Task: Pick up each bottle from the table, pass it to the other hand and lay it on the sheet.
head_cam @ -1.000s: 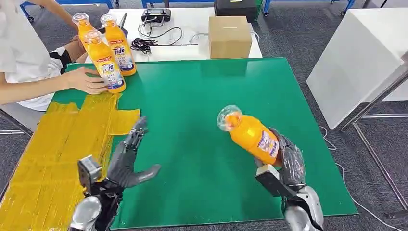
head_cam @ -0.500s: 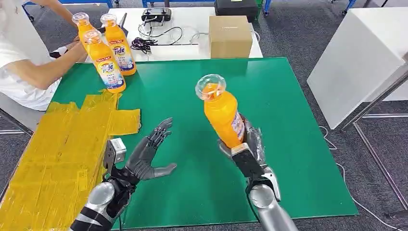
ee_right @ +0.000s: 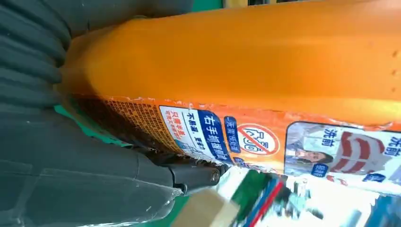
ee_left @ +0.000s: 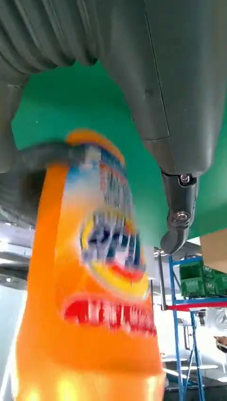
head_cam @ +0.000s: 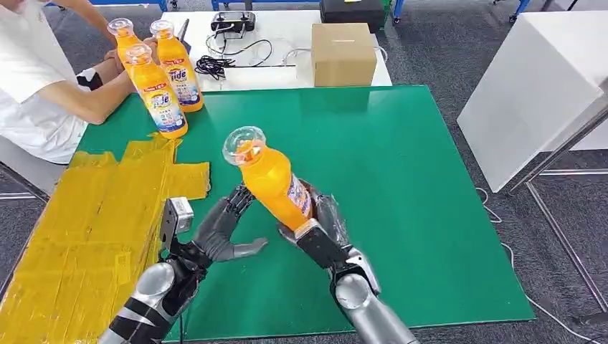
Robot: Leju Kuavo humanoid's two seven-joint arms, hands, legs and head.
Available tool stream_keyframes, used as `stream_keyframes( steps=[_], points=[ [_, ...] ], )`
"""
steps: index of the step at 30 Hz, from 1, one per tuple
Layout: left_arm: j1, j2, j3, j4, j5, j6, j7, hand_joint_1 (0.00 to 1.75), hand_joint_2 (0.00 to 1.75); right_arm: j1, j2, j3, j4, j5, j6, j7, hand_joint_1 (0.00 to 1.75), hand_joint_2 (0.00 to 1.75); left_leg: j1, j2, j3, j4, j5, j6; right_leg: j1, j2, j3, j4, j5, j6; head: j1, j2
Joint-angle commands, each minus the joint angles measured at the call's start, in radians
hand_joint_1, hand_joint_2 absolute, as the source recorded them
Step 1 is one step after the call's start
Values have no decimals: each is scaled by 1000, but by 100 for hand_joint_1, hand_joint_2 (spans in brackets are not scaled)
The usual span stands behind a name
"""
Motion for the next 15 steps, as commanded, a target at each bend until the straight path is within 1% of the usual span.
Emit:
stream_keyframes(
  steps=[1, 2, 4, 5, 7, 8, 9, 13, 14, 15],
  points=[
    [-58, 15, -31, 66, 46, 10, 6, 0, 175, -86, 51, 201, 291, 26, -4, -12, 175, 175, 1, 2, 3, -1, 0, -1, 1, 1, 3, -1, 0, 0, 0, 0],
    [-59, 15, -32, 66, 52, 12, 6, 0, 175, -92, 56, 220, 321, 29, -7, -14, 175, 175, 2, 2, 5, -2, -1, -2, 2, 1, 5, -2, 0, -1, 0, 0],
    [-61, 12, -31, 67, 65, 12, 5, 0, 175, -97, 62, 242, 352, 36, -15, -17, 175, 175, 1, 1, 3, -1, 0, -1, 1, 1, 2, -1, 0, 0, 0, 0],
    [-62, 9, -29, 68, 75, 12, 6, 0, 175, -101, 64, 252, 366, 39, -13, -17, 175, 175, 2, 1, 5, -1, -1, -1, 2, 1, 5, -2, 0, 0, 0, 0],
    [-62, 9, -29, 68, 75, 12, 6, 0, 175, -101, 64, 252, 366, 39, -13, -17, 175, 175, 2, 1, 3, -1, -1, -1, 1, 1, 2, -1, 0, 0, 0, 0],
    [-62, 9, -29, 68, 75, 12, 6, 0, 175, -101, 64, 252, 366, 39, -13, -17, 175, 175, 3, 2, 7, -2, -2, -2, 2, 1, 7, -3, -1, 0, 0, 0],
    [-62, 9, -29, 68, 75, 12, 6, 0, 175, -101, 64, 252, 366, 39, -13, -17, 175, 175, 2, 1, 4, -1, -1, -1, 2, 0, 4, -2, 0, 0, 0, 0],
    [-62, 9, -29, 68, 75, 12, 6, 0, 175, -101, 64, 252, 366, 39, -13, -17, 175, 175, 3, -1, 6, -1, -1, -1, 3, -2, 7, -3, -1, 0, 0, 0],
    [-62, 9, -29, 68, 75, 12, 6, 0, 175, -101, 64, 252, 366, 39, -13, -17, 175, 175, 2, -1, 3, -1, 0, -1, 1, -1, 3, -2, -1, 0, 0, 0],
    [-62, 9, -29, 68, 75, 12, 6, 0, 175, -101, 64, 252, 366, 39, -13, -17, 175, 175, 2, 0, 3, -1, -1, -1, 1, -1, 4, -2, -1, 0, 0, 0]
  ],
)
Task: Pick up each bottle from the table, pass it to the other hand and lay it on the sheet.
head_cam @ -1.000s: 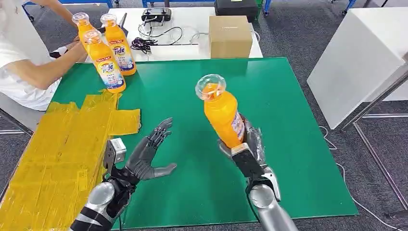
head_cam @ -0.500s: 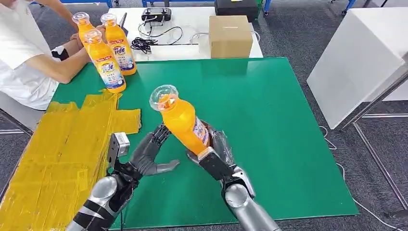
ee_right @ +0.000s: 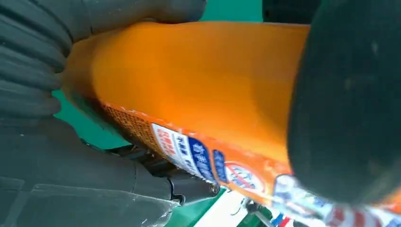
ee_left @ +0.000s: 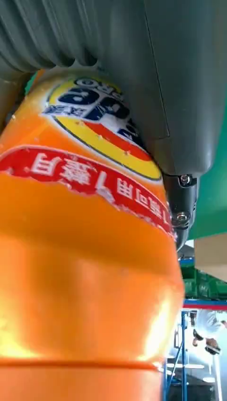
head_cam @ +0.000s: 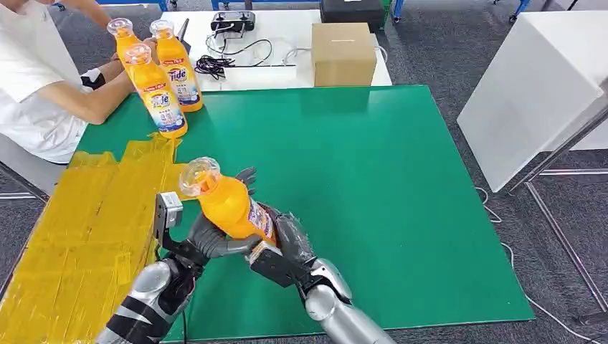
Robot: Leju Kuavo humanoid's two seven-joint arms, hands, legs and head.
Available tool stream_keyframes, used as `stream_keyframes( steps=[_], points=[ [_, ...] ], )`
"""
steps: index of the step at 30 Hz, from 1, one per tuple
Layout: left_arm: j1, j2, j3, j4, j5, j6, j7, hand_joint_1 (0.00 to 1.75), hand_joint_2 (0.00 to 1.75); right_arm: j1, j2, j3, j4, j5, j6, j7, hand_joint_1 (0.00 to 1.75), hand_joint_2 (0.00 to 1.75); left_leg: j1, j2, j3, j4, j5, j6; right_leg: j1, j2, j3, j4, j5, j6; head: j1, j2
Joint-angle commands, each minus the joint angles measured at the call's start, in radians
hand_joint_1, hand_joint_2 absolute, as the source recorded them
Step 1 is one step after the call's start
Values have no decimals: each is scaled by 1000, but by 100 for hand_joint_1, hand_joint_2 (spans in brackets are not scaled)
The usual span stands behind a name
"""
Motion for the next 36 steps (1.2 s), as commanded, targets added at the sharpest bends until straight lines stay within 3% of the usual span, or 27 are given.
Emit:
stream_keyframes(
  steps=[1, 12, 20, 21, 25, 36],
  points=[
    [-58, 3, -27, 56, 0, -2, 4, 0, 175, -27, 0, 79, 127, 14, 0, -4, 175, 175, 1, -1, 4, -1, -1, -1, 1, -1, 5, -2, -1, 0, 0, 0],
    [-53, -10, -12, 10, 117, -6, 23, 0, 175, -42, 1, 127, 212, 59, -54, 4, 175, 175, 1, -2, 2, 0, -1, -1, 1, -3, 3, -2, -1, 0, 0, 0],
    [-3, -58, 30, -44, 251, -44, -10, 2, 175, -31, -4, 125, 213, 57, -57, -1, 175, 175, 1, -2, 2, 0, -1, -1, 1, -3, 3, -2, -1, 0, 0, 0],
    [16, -84, 56, -66, 313, -58, -25, 175, 175, -30, -5, 125, 211, 57, -54, -4, 175, 175, 1, -1, 1, 0, 0, -1, 1, -2, 1, -1, -1, 0, 0, 0],
    [59, -105, 41, -150, 335, -64, -51, 175, 175, -15, -18, 123, 178, 58, -48, -9, 175, 175, 1, -1, 1, 0, -1, -1, 1, -2, 2, -1, -1, 0, 0, 0],
    [57, -112, 59, -108, 381, -74, -49, 175, 175, -18, -15, 114, 155, 64, -38, -7, 175, 175, 1, -3, 1, 0, 0, 0, 1, -3, 1, -1, -1, 0, 0, 0]
  ],
)
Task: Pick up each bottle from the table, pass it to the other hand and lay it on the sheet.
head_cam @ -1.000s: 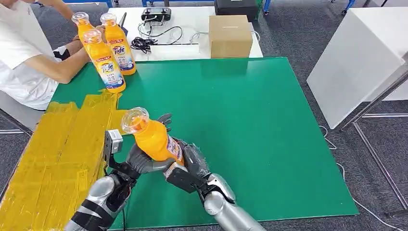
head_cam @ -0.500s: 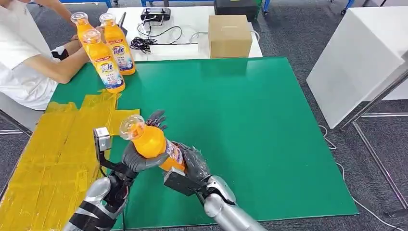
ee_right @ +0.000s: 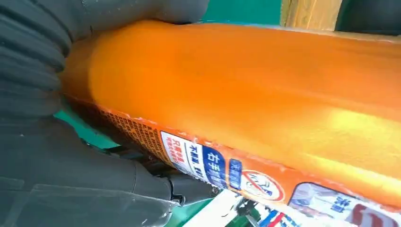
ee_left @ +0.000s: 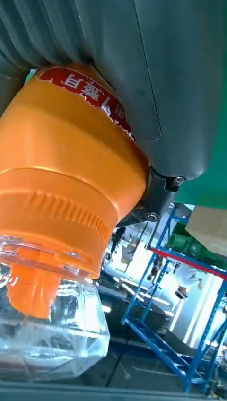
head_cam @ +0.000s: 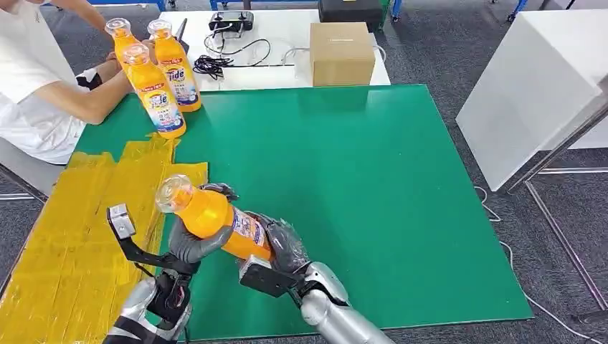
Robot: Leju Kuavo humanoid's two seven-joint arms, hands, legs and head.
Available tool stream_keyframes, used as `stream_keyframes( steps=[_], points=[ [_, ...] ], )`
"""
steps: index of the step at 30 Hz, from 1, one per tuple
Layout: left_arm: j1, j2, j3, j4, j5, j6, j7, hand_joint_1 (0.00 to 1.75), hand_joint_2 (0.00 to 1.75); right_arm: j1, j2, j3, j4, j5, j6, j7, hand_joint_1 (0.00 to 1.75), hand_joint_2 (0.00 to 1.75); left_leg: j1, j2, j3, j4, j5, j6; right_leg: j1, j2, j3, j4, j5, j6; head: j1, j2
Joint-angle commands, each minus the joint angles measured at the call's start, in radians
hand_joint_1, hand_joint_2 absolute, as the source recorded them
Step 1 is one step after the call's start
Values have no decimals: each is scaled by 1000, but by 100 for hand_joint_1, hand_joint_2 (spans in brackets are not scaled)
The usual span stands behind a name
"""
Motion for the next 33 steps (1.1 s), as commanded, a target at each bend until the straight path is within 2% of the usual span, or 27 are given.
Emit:
stream_keyframes(
  steps=[1, 5, 6, 7, 10, 11, 13, 16, 17, 18, 19, 20, 23, 24, 25, 26, 30, 33],
  points=[
    [-59, -68, -23, -8, 28, -40, 3, 175, 175, 12, -23, 47, 37, 15, 17, 7, 175, 175, 1, -5, 2, 0, -1, -1, 1, -6, 4, -2, -2, 0, 0, 0],
    [-59, -68, -25, 1, 25, -40, 4, 175, 175, 21, -27, 31, 10, 6, 5, 8, 175, 175, 1, -6, 2, 0, -1, -1, 1, -7, 6, -2, -2, 1, 0, 0],
    [-58, -67, -23, -4, 22, -41, -1, 175, 175, 29, -27, 18, -6, -5, -6, 2, 110, 175, 1, -5, 1, 0, 0, 0, 1, -5, 3, -1, -1, 0, 0, 0],
    [-55, -66, -18, -11, 8, -32, -13, 175, 175, 37, -31, 6, -27, -15, -11, -4, 3, 175, 1, -6, 2, 0, -1, -1, 1, -6, 5, -2, -2, 0, -1, 0],
    [-44, -43, 12, -63, -115, 47, -81, 175, 175, 104, -62, -48, -207, -69, -11, -19, 0, 175, 1, -5, 1, 1, -1, -1, 1, -6, 4, -1, -2, 0, 0, 0],
    [-47, -17, 13, -85, -280, 138, -142, 175, 175, 137, -78, -75, -300, -113, 9, -21, 0, 175, 1, -5, 0, 0, 0, 0, 1, -5, 2, -1, -1, 0, 0, 0],
    [-48, -12, 31, -92, -281, 134, -139, 175, 175, 159, -106, -78, -384, -120, 36, 17, 0, 175, 1, -6, 0, 1, -1, -1, 1, -6, 3, -1, -2, 0, 0, 0],
    [-74, 33, 26, -77, -668, 432, -180, 175, 175, 215, -135, -127, -541, -157, 25, -11, 0, 175, 0, -3, -1, 0, -1, -1, 0, -3, 2, 0, -1, 0, 0, 0],
    [-87, 47, 31, -61, -737, 486, -176, 175, 175, 234, -151, -141, -603, -159, 20, -10, 0, 175, 1, -3, 4, 0, -3, -1, 2, -4, 7, -1, -3, 0, 0, 0],
    [-107, 72, 39, -39, -881, 592, -170, 175, 175, 260, -174, -165, -686, -186, 38, -9, 0, 0, 1, -6, 0, 0, 0, -1, 1, -6, 3, -1, -1, 0, 0, 0],
    [-126, 101, 39, -16, -1044, 683, -137, 175, 175, 277, -187, -186, -742, -187, 41, -10, 0, 0, 0, -5, -2, 0, 0, -1, 0, -5, 1, 0, -1, 0, 0, 0],
    [-140, 119, 44, -3, -1122, 714, -114, 175, 175, 290, -197, -203, -785, -190, 47, -9, 0, 0, 1, -7, 0, 0, 0, -1, 1, -7, 4, 0, -2, 0, 0, 0],
    [-166, 149, 53, 36, -1270, 746, -68, 175, 175, 308, -199, -231, -830, -192, 71, -12, 0, 0, 1, -7, 1, 0, 0, -1, 1, -7, 4, 0, -2, 0, 0, 0],
    [-188, 190, 22, 68, -1496, 770, 38, 175, 175, 310, -197, -242, -837, -192, 71, -23, 0, 175, 0, -5, -1, 0, 0, -1, 0, -5, 2, -1, -1, 0, 0, 0],
    [-230, 242, -3, 126, -1785, 741, 226, 175, 175, 318, -195, -262, -856, -193, 71, -31, 0, 175, 0, -4, 0, 0, 0, -1, 0, -5, 2, 0, -1, 0, 0, 0],
    [-262, 268, -9, 168, -1912, 709, 304, 175, 175, 325, -199, -274, -876, -197, 85, -31, 0, 175, 0, -5, 2, -1, 0, -1, 1, -5, 4, -1, -1, 0, 0, 0],
    [-318, 283, -1, 246, -1947, 677, 317, 175, 175, 339, -200, -299, -904, -202, 105, -25, 0, 175, 0, -6, 0, 0, 1, -1, 1, -6, 3, 0, 0, 0, 1, 0],
    [-415, 306, -56, 375, -1994, 519, 345, 175, 175, 352, -191, -332, -922, -195, 102, -30, 0, 175, 1, -4, 0, 0, 0, -1, 1, -5, 2, 0, -1, 0, 0, 0]
  ],
)
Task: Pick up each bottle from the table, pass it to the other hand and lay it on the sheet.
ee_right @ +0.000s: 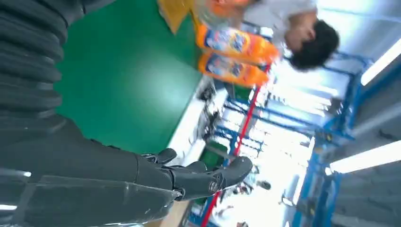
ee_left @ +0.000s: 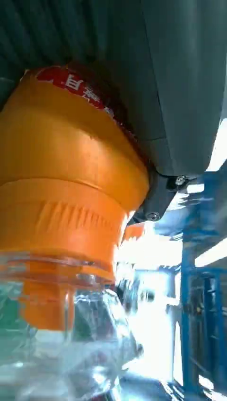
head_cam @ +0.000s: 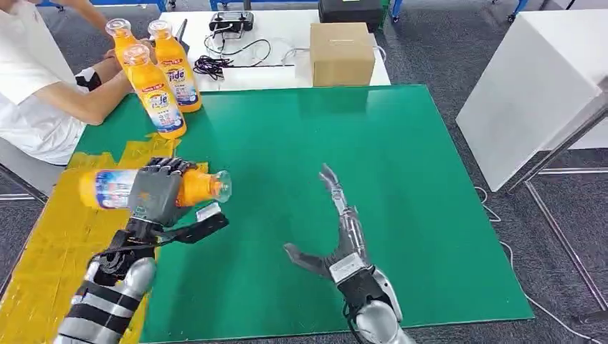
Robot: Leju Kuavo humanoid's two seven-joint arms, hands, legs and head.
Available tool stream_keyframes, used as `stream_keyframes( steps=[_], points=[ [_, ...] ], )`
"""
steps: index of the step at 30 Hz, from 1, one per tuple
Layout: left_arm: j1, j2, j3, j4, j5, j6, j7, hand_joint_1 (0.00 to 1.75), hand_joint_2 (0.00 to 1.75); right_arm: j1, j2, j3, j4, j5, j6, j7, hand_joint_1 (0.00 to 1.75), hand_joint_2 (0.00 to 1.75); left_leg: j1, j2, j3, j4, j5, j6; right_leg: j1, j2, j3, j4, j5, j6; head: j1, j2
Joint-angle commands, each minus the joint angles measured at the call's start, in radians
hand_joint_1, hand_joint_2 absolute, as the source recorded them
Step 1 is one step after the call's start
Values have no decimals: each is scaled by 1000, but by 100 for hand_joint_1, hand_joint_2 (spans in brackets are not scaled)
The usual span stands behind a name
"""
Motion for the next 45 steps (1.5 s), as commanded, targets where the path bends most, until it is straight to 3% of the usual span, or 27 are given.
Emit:
stream_keyframes(
  steps=[1, 4, 7, 16, 25, 31, 32, 33, 45],
  points=[
    [-257, 106, -106, 363, -14, -205, 53, 175, 175, 33, -29, -107, -112, 5, 7, -3, 0, 175, 0, -5, 1, 0, 0, -1, 0, -5, 2, 0, -1, 0, 0, 0],
    [-310, 99, -118, 493, -10, -252, 70, 175, 175, 49, -23, -130, -119, 11, 6, -3, 0, 175, 2, -8, 2, 0, 0, -1, 2, -8, 5, -1, -2, 0, 0, 0],
    [-314, 88, -114, 562, 2, -263, 71, 175, 175, 54, -20, -136, -113, 13, 3, -3, 0, 175, 1, -3, 3, -1, -1, -1, 1, -3, 6, -2, -1, 0, 0, 0],
    [-324, 33, -80, 659, 95, -264, 28, 175, 175, 47, -16, -124, -93, 31, -12, 6, 0, 175, 1, -3, 4, 0, -1, -2, 2, -4, 7, -2, -1, 0, 0, 0],
    [-231, -7, -63, 629, 308, -277, -88, 175, 175, 32, -18, -109, -48, 27, -26, 23, 0, 175, 0, -1, 4, -2, -1, -1, 0, -1, 6, -3, -1, 1, 0, 0],
    [-222, -12, -71, 621, 320, -283, -91, 175, 175, 30, -17, -104, -45, 24, -23, 25, 0, 175, 0, -3, 2, -1, 0, -1, 0, -2, 4, -2, 0, 0, 0, 0],
    [-215, -13, -76, 617, 324, -288, -92, 33, 175, 24, -18, -101, -39, 20, -17, 29, 0, 175, 1, -2, 5, -2, -1, -2, 1, -2, 7, -3, 0, 0, 0, 0],
    [-205, -20, -81, 616, 321, -274, -80, 0, 175, 19, -16, -96, -32, 19, -14, 32, 0, 175, 0, -2, 3, -1, 0, -1, 0, -2, 5, -2, 0, 0, 0, 0],
    [-186, -38, -80, 628, 333, -227, -47, 0, 175, 7, -18, -84, -15, 23, -10, 42, 0, 175, 0, -3, 6, -2, 0, -1, 0, -2, 8, -2, 0, 0, 0, 0]
  ],
)
